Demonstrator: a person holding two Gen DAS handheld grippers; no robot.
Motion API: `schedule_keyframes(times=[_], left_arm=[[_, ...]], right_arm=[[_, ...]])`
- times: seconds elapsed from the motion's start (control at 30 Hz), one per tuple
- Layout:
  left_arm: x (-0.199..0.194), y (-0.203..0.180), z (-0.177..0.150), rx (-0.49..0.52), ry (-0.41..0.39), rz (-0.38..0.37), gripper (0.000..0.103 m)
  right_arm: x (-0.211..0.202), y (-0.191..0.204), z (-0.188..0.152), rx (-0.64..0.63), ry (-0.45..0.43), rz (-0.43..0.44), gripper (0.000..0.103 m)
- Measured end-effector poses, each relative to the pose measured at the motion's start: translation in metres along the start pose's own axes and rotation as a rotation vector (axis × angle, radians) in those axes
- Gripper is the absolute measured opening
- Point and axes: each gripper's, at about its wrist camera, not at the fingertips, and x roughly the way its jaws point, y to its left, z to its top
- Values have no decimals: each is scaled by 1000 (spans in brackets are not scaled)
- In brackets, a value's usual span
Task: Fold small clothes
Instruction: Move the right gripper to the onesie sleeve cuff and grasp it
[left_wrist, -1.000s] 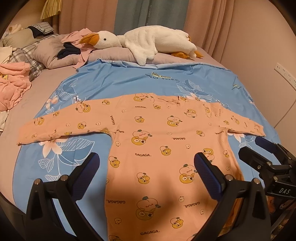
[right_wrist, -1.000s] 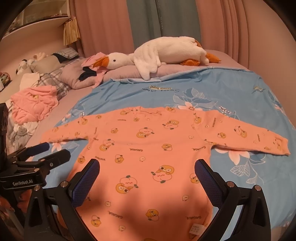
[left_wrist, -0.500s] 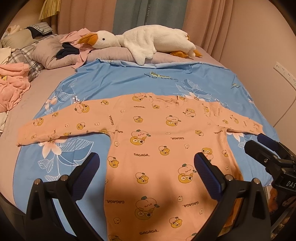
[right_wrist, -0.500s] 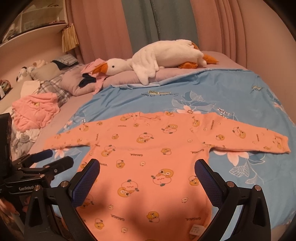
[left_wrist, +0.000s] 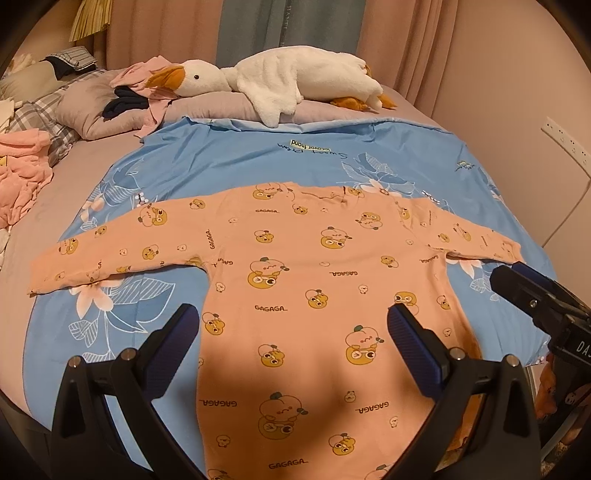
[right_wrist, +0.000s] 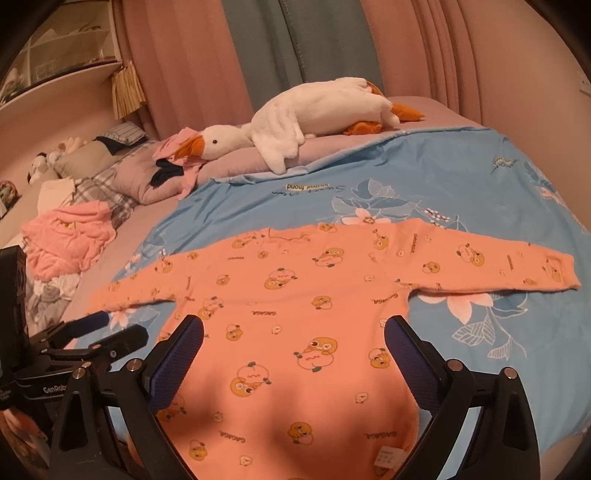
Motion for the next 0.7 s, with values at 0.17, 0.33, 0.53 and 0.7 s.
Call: schedule_keyframes(times=[0.17,0.33,0.53,0.7], left_arm=[[3,-2,0,-1,2,-9,101],[14,-7,2,20,-5,-23,96],[48,-14,-2,-5,75,-111,75],[79,-27,-13,-2,164,-158,59]], right_arm=[[-3,-9,2,31,-24,1,90],[-6,-61,11,170,-55,-22,81],[-10,-157,7,382,-84,-157,68],[3,-245,-9,569,-55,-334,56]])
